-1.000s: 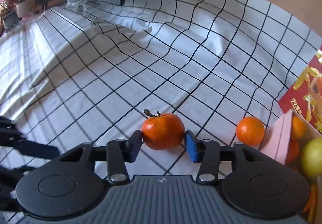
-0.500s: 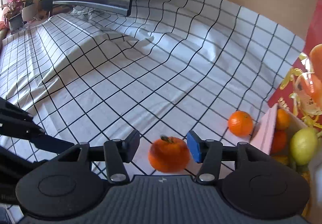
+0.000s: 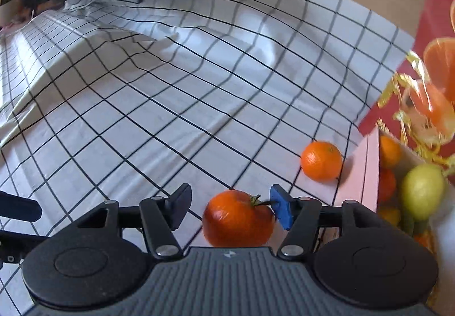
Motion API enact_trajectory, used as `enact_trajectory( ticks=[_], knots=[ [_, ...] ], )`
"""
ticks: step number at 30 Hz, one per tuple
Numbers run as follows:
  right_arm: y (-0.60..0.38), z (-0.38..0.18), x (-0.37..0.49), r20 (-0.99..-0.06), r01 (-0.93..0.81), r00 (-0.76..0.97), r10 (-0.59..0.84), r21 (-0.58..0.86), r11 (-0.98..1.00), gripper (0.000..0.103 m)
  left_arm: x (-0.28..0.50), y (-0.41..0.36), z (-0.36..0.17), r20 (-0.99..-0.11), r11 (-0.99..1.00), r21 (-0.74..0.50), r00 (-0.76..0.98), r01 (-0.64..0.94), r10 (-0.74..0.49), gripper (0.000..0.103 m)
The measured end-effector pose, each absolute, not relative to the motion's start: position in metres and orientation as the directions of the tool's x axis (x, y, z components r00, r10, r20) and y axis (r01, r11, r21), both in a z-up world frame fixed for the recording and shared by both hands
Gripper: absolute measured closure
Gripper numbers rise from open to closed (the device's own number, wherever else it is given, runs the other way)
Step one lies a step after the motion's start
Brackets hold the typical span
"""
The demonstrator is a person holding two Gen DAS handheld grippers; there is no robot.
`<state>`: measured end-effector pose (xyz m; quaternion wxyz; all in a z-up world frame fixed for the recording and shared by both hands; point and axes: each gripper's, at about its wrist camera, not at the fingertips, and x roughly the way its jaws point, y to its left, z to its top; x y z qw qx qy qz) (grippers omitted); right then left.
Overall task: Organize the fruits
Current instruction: 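Close the right tool around the large mandarin and lift it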
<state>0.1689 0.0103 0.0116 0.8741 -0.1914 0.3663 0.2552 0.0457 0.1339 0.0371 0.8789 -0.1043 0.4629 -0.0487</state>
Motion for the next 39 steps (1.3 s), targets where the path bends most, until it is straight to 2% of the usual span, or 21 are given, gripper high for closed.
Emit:
enact_trajectory(
  ticks=[3,5,7,9,14,15,18,23,31,36,39],
  knots=[
    [0.006,0.008,0.171,-0.745,-0.577,0.587,0.316,-0.111,0.809,0.042,0.048,0.135,0.036,-0.805,0.973,-0.232,0.563,-0.011,-0.186,0.067],
    [0.003,0.008,0.169,-0.745,-0.582,0.575,0.336,-0.084,0.809,0.048,0.051,0.139,0.035,-0.806,0.971,-0.239,0.562,-0.017,-0.188,0.067],
    [0.001,0.011,0.163,-0.730,-0.583,0.586,0.350,-0.080,0.809,0.065,0.054,0.143,0.034,-0.806,0.969,-0.244,0.561,-0.028,-0.187,0.067],
    [-0.001,0.019,0.154,-0.710,-0.601,0.588,0.388,-0.063,0.797,0.073,0.057,0.147,0.034,-0.807,0.968,-0.249,0.562,-0.046,-0.181,0.067],
    [-0.006,0.030,0.132,-0.672,-0.636,0.608,0.422,-0.094,0.766,0.073,0.064,0.153,0.033,-0.806,0.961,-0.266,0.564,-0.075,-0.179,0.067],
    [-0.007,0.031,0.127,-0.667,-0.638,0.612,0.425,-0.099,0.764,0.070,0.065,0.153,0.032,-0.805,0.961,-0.267,0.565,-0.077,-0.179,0.067],
    [-0.013,0.035,0.111,-0.636,-0.639,0.634,0.440,-0.111,0.761,0.048,0.066,0.153,0.033,-0.805,0.959,-0.272,0.566,-0.083,-0.179,0.067],
    [-0.026,0.032,0.099,-0.612,-0.600,0.679,0.405,-0.145,0.787,0.047,0.067,0.151,0.031,-0.808,0.957,-0.277,0.559,-0.081,-0.186,0.067],
    [-0.024,0.014,0.117,-0.649,-0.575,0.671,0.359,-0.150,0.804,0.047,0.073,0.147,0.026,-0.811,0.955,-0.289,0.544,-0.058,-0.213,0.067],
    [-0.018,0.008,0.118,-0.642,-0.570,0.683,0.349,-0.171,0.804,0.045,0.081,0.148,0.033,-0.770,0.949,-0.314,0.589,-0.014,-0.246,0.067],
    [-0.016,0.010,0.115,-0.641,-0.585,0.681,0.355,-0.184,0.790,0.054,0.091,0.144,0.048,-0.712,0.955,-0.287,0.650,0.076,-0.266,0.067]
  ],
)
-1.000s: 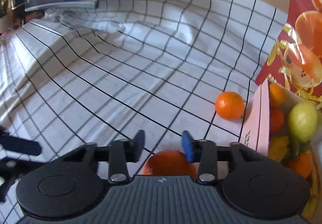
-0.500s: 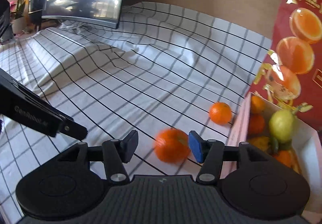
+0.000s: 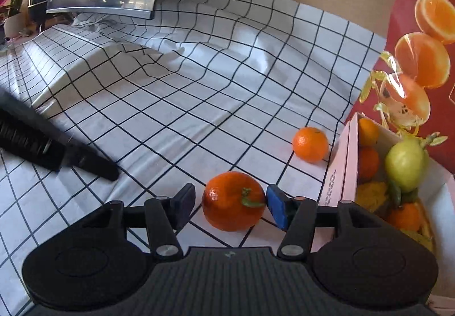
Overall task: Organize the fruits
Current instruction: 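Close the right tool around the large mandarin and lift it, then grasp a mandarin with the left tool while the right tool holds its mandarin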
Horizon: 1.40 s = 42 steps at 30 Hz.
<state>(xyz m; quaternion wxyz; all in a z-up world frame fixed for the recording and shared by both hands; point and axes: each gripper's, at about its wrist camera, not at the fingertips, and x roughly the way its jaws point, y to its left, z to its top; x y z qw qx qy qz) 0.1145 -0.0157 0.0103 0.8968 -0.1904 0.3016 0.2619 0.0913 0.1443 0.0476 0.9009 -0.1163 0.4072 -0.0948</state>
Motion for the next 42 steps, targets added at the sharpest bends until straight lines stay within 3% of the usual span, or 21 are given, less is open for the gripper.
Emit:
enact_trajectory(
  ticks=[10,16,20,23,25,28,34,42],
  knots=[
    [-0.048,0.033,0.054,-0.628,-0.595,0.633,0.453,-0.020,0.804,0.055,0.169,0.083,0.068,-0.626,0.900,-0.022,0.695,0.436,-0.353,0.066],
    [-0.085,0.024,0.027,-0.661,-0.499,0.670,0.338,-0.064,0.865,0.055,0.223,0.046,0.049,-0.690,0.862,0.061,0.645,0.503,-0.328,0.064],
    [-0.111,0.021,0.018,-0.670,-0.419,0.688,0.280,-0.051,0.907,0.055,0.240,0.036,0.036,-0.726,0.860,0.034,0.603,0.510,-0.329,0.064],
    [-0.128,0.019,0.011,-0.670,-0.377,0.698,0.252,-0.045,0.925,0.055,0.247,0.033,0.028,-0.738,0.862,0.012,0.586,0.507,-0.334,0.052],
    [-0.137,0.017,0.008,-0.674,-0.356,0.700,0.236,-0.043,0.933,0.054,0.251,0.029,0.026,-0.739,0.871,-0.004,0.586,0.491,-0.333,0.051],
    [-0.147,0.014,0.004,-0.681,-0.343,0.696,0.229,-0.035,0.939,0.054,0.259,0.024,0.022,-0.744,0.888,-0.040,0.580,0.458,-0.333,0.055],
    [-0.151,0.012,-0.004,-0.673,-0.362,0.699,0.243,-0.040,0.931,0.054,0.260,0.035,0.021,-0.741,0.918,-0.109,0.584,0.380,-0.330,0.055],
    [-0.152,0.005,0.000,-0.681,-0.386,0.687,0.253,-0.046,0.921,0.047,0.182,0.066,0.035,-0.713,0.931,-0.191,0.607,0.312,-0.350,0.055]
  ],
)
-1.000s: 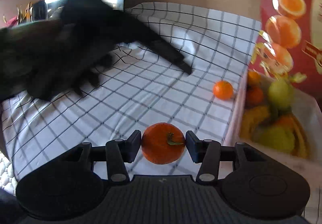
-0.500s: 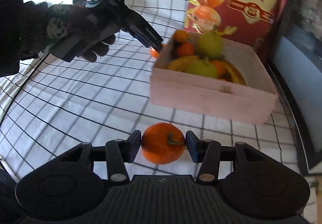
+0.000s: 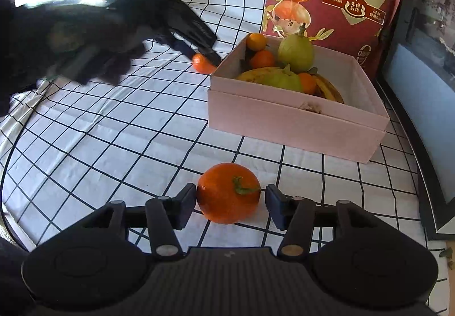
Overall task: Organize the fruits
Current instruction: 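Grasp a mandarin with the left tool while the right tool holds its mandarin, then carry both mandarins over the pink box and open both tools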
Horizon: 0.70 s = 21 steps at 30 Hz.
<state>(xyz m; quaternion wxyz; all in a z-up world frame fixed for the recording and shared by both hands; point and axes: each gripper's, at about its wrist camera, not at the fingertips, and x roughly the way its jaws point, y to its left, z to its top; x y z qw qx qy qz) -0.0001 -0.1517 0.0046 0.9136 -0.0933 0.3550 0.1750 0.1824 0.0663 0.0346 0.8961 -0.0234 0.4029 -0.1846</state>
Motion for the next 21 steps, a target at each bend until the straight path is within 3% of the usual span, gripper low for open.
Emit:
enact_trajectory(
  ticks=[5,7,21],
  knots=[
    [-0.153,-0.005,0.003,-0.701,-0.402,0.661,0.269,-0.028,0.915,0.043,0.112,0.069,0.039,-0.723,0.927,-0.238,0.585,0.289,-0.368,0.055],
    [-0.154,-0.007,0.002,-0.696,-0.394,0.666,0.270,-0.020,0.919,0.037,0.090,0.066,0.039,-0.728,0.925,-0.244,0.574,0.292,-0.374,0.055],
    [-0.158,-0.004,0.003,-0.695,-0.386,0.666,0.271,-0.010,0.923,0.036,0.018,0.039,0.023,-0.779,0.922,-0.240,0.507,0.304,-0.370,0.055]
  ],
)
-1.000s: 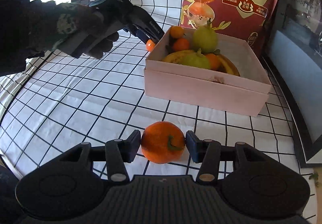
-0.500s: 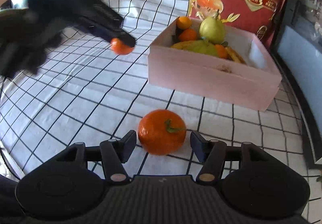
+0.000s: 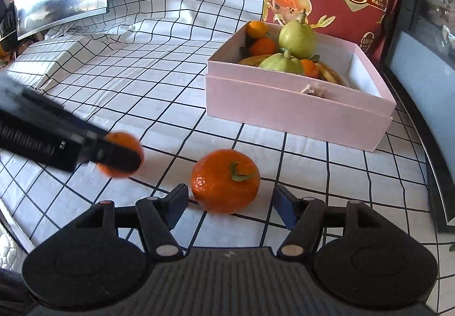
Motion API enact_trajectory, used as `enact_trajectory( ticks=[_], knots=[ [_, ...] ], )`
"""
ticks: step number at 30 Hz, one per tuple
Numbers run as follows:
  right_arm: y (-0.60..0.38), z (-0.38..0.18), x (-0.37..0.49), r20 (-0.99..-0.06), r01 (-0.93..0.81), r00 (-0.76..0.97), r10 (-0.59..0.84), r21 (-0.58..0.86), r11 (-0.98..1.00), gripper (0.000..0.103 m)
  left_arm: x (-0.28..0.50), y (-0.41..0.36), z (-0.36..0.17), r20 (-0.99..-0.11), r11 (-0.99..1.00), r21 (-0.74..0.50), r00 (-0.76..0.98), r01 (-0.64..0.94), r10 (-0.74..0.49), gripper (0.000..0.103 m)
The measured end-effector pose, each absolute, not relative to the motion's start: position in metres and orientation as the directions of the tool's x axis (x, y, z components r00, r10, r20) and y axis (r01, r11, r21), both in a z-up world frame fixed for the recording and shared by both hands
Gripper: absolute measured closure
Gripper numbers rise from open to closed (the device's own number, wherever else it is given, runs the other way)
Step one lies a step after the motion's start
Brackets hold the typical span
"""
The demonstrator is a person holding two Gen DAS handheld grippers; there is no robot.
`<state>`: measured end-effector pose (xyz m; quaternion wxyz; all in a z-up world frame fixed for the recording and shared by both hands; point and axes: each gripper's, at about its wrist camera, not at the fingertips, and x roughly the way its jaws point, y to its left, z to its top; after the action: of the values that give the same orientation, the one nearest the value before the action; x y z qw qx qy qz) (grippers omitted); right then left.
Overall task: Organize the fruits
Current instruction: 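Carry both mandarins over the pink box and open both tools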
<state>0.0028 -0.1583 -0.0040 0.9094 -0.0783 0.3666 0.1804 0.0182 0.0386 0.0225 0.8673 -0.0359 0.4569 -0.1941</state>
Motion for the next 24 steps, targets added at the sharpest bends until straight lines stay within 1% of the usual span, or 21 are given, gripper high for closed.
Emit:
enact_trajectory(
  ticks=[7,9,10,11,12,15,18,24],
  knots=[
    [-0.168,-0.001,0.013,-0.689,-0.375,0.652,0.316,0.070,0.924,0.037,0.011,0.039,0.023,-0.776,0.924,-0.246,0.512,0.291,-0.368,0.055],
    [-0.168,-0.001,0.014,-0.689,-0.382,0.649,0.324,0.074,0.921,0.039,0.010,0.038,0.023,-0.778,0.923,-0.246,0.508,0.294,-0.370,0.055],
    [-0.168,0.000,0.013,-0.687,-0.395,0.645,0.336,0.076,0.915,0.045,0.010,0.036,0.023,-0.779,0.922,-0.246,0.506,0.298,-0.371,0.055],
    [-0.168,0.001,0.013,-0.685,-0.409,0.640,0.347,0.079,0.909,0.052,0.010,0.034,0.023,-0.780,0.921,-0.245,0.503,0.303,-0.373,0.055],
    [-0.168,0.002,0.012,-0.685,-0.420,0.637,0.353,0.075,0.904,0.053,0.010,0.032,0.023,-0.781,0.919,-0.245,0.499,0.310,-0.376,0.055],
    [-0.169,0.005,0.008,-0.685,-0.433,0.643,0.343,0.044,0.900,0.053,0.012,0.022,0.025,-0.780,0.909,-0.243,0.490,0.338,-0.390,0.055],
    [-0.181,0.015,0.005,-0.668,-0.414,0.660,0.343,0.058,0.909,0.054,0.015,0.011,0.033,-0.766,0.896,-0.241,0.494,0.373,-0.412,0.055],
    [-0.218,0.044,-0.005,-0.602,-0.318,0.747,0.283,0.051,0.947,0.054,0.044,-0.011,0.070,-0.696,0.857,-0.251,0.531,0.451,-0.483,0.055]
  ],
)
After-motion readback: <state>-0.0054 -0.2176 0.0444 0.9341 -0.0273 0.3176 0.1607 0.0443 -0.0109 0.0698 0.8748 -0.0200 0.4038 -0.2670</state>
